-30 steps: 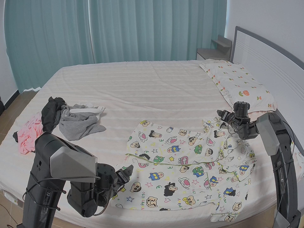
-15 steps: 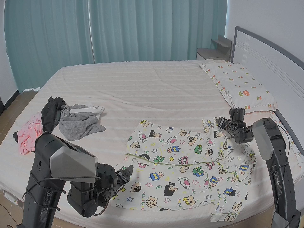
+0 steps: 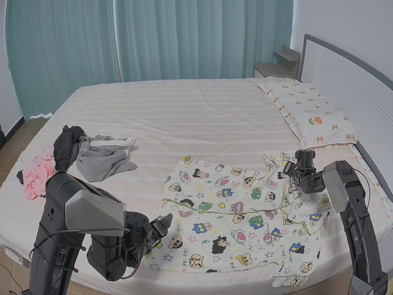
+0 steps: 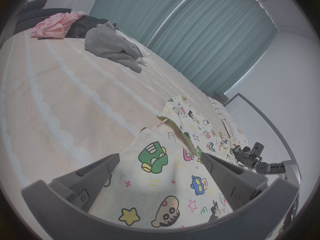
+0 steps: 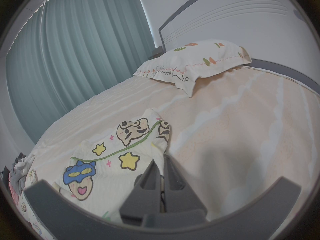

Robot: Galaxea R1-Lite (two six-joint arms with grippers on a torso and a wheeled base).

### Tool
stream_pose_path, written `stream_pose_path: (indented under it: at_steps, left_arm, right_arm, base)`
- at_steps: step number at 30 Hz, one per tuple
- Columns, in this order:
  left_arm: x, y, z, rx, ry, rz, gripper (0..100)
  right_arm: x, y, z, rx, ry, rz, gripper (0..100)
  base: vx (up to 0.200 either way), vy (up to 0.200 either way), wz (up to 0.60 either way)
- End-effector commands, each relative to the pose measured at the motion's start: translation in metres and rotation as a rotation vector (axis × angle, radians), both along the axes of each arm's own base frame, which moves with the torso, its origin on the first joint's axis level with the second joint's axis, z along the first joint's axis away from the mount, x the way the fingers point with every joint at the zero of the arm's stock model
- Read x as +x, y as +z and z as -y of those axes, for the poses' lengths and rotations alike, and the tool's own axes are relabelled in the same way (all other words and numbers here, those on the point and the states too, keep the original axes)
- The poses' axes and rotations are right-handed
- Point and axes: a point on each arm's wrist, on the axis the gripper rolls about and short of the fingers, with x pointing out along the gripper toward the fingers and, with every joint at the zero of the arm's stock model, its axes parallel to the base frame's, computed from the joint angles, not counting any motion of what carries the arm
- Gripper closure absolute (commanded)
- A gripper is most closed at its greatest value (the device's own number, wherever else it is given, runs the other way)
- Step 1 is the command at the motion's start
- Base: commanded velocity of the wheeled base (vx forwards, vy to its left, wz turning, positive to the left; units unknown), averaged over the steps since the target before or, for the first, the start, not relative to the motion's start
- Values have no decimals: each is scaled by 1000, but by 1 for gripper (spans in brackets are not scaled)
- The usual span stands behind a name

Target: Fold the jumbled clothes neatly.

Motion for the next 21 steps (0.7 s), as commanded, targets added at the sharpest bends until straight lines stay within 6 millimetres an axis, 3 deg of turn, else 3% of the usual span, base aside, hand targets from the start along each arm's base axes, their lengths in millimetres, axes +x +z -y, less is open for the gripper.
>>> stream_pose_path:
  at_steps: [1, 11, 13, 15, 18, 19, 21]
  left_arm:
    - [1, 1, 0, -9, 0, 15, 0]
    - [1, 1, 0, -9, 0, 15, 0]
    - [1, 1, 0, -8, 0, 13, 0]
    - [1, 1, 0, -8, 0, 13, 0]
    - [1, 1, 0, -8, 0, 13, 0]
    - [1, 1, 0, -7, 2, 14, 0]
    - [1, 1, 0, -8, 2, 15, 0]
  right_arm:
    - [-7, -30, 5, 2, -32, -68, 100]
    - [-5, -18, 9, -2, -50, -40, 100]
    - [0, -3, 8, -8, -45, 32, 100]
    - [7, 26, 7, -11, -39, 158, 100]
    - [13, 89, 1, 0, -5, 361, 100]
    - [13, 128, -4, 8, 33, 479, 100]
    - [2, 149, -15, 23, 90, 541, 100]
  base:
    - [0, 0, 0]
    - [0, 0, 0]
    - [0, 0, 0]
    - [0, 0, 0]
    - [0, 0, 0]
    - [0, 0, 0]
    - [0, 0, 0]
